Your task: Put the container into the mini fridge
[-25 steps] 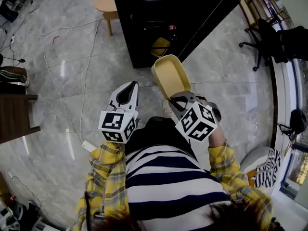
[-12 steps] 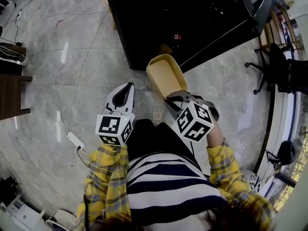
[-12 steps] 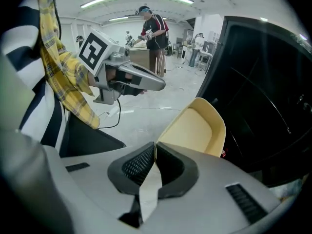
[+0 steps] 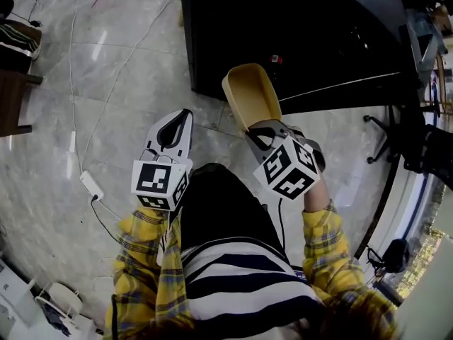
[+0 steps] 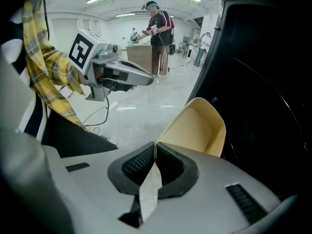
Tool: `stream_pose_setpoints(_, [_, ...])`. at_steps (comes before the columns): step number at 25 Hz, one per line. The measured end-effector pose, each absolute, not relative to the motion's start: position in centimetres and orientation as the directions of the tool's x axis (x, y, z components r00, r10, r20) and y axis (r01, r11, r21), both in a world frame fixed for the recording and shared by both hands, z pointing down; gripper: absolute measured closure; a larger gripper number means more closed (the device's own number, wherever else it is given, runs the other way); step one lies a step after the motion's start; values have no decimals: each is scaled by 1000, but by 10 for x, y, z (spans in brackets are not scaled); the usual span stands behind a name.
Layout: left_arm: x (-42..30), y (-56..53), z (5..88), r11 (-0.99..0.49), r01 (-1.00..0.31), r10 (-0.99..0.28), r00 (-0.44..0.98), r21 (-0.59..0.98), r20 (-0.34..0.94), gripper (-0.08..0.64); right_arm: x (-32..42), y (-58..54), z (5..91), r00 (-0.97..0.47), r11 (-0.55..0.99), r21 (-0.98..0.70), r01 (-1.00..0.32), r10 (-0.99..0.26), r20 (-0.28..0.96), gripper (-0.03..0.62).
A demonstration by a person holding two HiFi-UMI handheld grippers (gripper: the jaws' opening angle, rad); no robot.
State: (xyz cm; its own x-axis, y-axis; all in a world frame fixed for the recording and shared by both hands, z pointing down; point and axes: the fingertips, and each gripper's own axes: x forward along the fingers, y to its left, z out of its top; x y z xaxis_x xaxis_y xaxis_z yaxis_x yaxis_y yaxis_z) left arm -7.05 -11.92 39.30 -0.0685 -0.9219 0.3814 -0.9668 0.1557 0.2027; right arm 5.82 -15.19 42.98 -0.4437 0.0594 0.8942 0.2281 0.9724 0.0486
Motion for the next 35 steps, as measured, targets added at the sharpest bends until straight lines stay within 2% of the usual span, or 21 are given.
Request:
stream_pose_setpoints(19, [-65,-176,436,121,-973,-926,-39,197,376,541,12,-210,451,-411,945,110,307,27,911,555])
stream_pose_setpoints(35, [-65,-219,451,99,-976,-935,-24,196,353,541,-27,-293,453,-426,907,281,314,-130,895,555])
